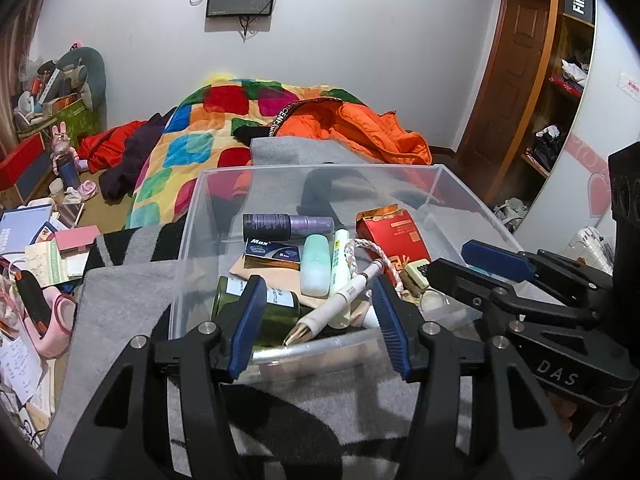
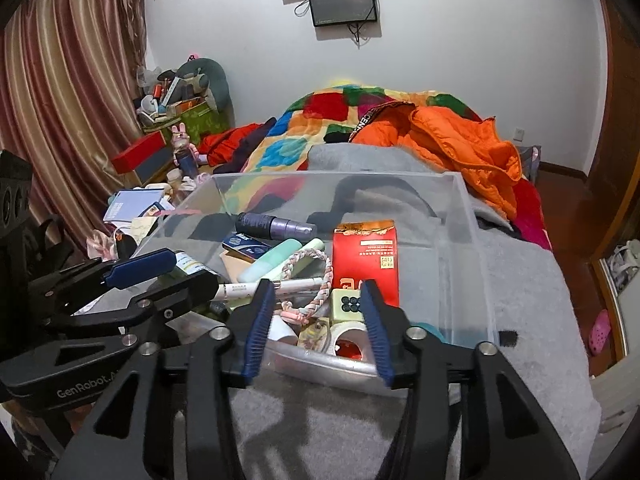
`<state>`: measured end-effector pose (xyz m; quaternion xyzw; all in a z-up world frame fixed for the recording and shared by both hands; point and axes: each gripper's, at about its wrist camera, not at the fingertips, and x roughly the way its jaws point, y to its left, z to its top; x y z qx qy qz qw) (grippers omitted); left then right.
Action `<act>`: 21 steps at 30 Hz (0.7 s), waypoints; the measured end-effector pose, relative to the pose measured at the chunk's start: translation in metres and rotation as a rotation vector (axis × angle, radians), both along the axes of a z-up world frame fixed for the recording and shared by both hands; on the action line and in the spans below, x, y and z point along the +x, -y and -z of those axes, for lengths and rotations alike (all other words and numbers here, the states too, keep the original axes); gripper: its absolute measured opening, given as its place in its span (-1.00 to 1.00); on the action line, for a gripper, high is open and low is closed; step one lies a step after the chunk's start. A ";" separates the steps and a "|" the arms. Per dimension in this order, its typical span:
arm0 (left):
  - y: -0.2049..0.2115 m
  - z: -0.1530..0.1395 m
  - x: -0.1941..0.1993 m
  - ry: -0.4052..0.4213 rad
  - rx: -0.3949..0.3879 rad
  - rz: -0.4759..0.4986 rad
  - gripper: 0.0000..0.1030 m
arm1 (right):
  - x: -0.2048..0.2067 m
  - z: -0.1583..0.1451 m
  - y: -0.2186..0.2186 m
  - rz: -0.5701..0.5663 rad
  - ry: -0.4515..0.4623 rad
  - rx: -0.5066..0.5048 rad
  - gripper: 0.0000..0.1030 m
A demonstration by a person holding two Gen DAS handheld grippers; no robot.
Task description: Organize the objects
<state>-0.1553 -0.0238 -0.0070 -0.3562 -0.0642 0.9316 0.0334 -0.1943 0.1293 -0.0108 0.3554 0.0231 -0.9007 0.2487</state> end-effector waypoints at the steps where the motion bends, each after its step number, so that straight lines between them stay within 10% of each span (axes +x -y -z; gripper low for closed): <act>1: 0.000 -0.001 0.002 -0.002 0.000 0.000 0.06 | 0.001 -0.001 -0.001 0.001 -0.001 0.000 -0.13; 21: -0.013 -0.020 0.060 -0.086 -0.073 0.019 0.81 | 0.052 -0.022 -0.025 0.045 -0.135 0.032 0.45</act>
